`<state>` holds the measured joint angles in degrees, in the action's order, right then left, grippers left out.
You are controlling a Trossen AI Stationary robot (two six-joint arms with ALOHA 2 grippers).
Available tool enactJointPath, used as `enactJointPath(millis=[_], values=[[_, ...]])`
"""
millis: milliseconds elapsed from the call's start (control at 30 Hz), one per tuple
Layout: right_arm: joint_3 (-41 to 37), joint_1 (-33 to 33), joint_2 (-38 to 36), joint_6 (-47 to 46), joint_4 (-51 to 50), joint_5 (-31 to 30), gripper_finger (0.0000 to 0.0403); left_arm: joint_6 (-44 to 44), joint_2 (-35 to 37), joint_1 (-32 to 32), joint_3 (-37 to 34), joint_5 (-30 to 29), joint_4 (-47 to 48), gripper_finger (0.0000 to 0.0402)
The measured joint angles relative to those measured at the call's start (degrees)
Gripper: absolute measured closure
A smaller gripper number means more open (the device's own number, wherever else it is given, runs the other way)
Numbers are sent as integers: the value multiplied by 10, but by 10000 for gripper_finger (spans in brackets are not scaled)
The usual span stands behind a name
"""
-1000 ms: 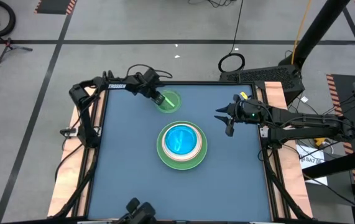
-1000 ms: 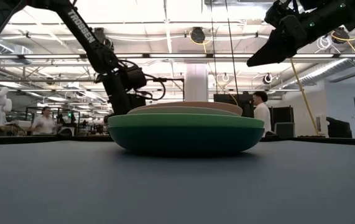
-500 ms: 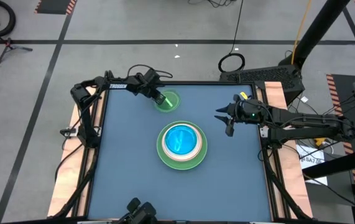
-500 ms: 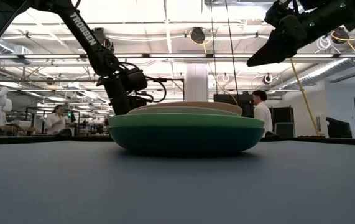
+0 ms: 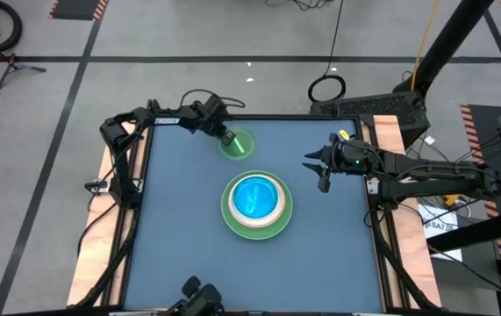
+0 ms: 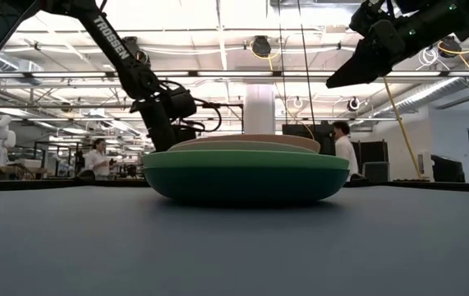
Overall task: Stack plastic plates
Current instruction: Stack the green plate on the blue plate
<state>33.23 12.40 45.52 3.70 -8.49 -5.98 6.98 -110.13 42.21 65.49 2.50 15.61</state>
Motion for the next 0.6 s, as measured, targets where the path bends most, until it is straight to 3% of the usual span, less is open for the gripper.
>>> enactJointPath(millis=[200, 433, 600], values=[[0, 0, 0, 0, -2, 0, 280, -17, 42, -7, 21, -1, 25, 397], [0, 0, 0, 0, -4, 0, 280, -43, 156, -30, 26, -9, 39, 398], [0, 0, 0, 0, -4, 0, 280, -46, 231, -80, 26, -9, 66, 398]])
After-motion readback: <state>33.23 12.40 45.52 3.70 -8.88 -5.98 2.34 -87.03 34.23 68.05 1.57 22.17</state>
